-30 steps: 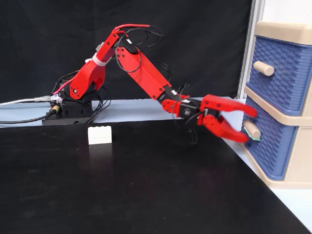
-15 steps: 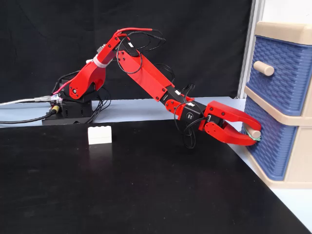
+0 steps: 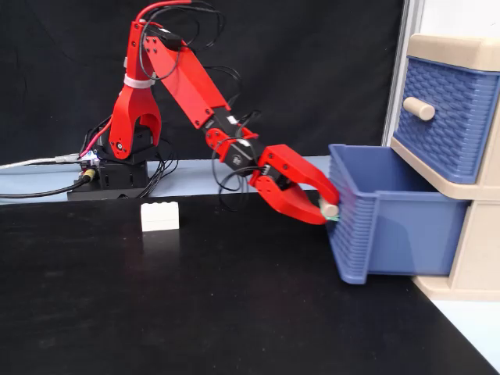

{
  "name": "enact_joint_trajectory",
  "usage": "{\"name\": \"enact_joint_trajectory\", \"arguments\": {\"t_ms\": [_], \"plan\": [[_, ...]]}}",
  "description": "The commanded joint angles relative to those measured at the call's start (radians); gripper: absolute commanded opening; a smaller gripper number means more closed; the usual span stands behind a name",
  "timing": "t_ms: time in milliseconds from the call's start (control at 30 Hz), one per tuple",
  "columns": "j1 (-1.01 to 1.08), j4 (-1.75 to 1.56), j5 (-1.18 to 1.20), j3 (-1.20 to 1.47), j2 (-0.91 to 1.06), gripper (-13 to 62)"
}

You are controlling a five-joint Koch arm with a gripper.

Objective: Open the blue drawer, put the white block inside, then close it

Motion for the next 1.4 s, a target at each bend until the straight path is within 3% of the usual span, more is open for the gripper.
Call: {"name": "enact_joint_trajectory", "arguments": {"t_ms": [0,33,67,167,200,367,467,567,700,800,967,1200,1367], "plan": [[0.005,-0.006,0.005,0.095,0.061,-8.0],[0.005,-0.005,0.005,0.087,0.060,-7.1],[0.006,-0.006,0.003,0.086,0.058,-1.0],[0.015,0.006,-0.002,0.078,0.064,30.5],[0.025,0.009,-0.002,0.087,0.075,33.8],[0.098,0.239,-0.002,0.133,0.262,34.0],[0.137,0.726,-0.049,0.061,0.488,33.8],[0.166,1.273,-0.230,-0.181,0.641,33.7],[0.287,1.873,-0.485,-0.614,0.624,33.7],[0.446,2.172,-0.525,-0.857,0.512,33.7],[0.597,2.279,-0.459,-0.966,0.457,33.7],[0.626,2.273,0.103,-0.963,0.423,33.7],[0.626,2.276,0.261,-0.882,0.367,33.7]]}}
